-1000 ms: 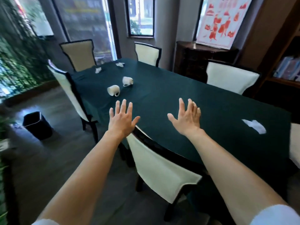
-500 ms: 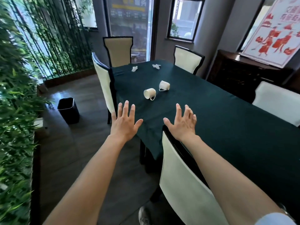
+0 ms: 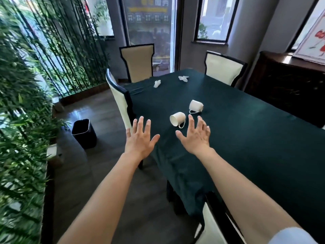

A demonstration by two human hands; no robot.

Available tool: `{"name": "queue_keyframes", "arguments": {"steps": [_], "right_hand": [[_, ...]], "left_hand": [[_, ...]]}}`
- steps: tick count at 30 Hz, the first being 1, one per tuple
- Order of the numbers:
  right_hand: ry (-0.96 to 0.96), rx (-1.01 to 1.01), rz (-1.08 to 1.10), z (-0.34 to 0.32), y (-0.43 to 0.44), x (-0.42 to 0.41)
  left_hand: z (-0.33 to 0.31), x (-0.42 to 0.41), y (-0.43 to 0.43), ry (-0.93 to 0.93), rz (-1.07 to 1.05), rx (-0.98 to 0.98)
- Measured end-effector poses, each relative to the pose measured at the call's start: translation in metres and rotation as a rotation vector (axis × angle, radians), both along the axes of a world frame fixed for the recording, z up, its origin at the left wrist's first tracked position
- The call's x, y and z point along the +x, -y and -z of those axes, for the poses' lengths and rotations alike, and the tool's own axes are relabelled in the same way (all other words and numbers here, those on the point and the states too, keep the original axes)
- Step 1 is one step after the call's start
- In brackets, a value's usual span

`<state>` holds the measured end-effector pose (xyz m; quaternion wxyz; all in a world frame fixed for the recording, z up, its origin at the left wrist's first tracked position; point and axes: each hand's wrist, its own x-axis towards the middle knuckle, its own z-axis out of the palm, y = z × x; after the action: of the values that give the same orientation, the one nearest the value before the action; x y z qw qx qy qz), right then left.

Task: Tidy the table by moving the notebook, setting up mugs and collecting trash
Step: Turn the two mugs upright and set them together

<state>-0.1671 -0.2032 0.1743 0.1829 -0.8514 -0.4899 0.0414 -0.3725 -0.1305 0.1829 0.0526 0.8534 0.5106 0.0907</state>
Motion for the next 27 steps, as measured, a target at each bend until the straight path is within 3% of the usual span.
{"name": "queue_keyframes", "arguments": {"steps": [12,27], "right_hand": [[-0.103,-0.085,0.028,0.044,-0.118,0.026],[-0.184,-0.068,0.271,0.063,-0.269,0.03]], "left_hand": [[0.038,0.015,-0.126,0.004,-0.005,-0.108],[0.066,0.035,-0.346,0.082,0.206,-0.259]]}}
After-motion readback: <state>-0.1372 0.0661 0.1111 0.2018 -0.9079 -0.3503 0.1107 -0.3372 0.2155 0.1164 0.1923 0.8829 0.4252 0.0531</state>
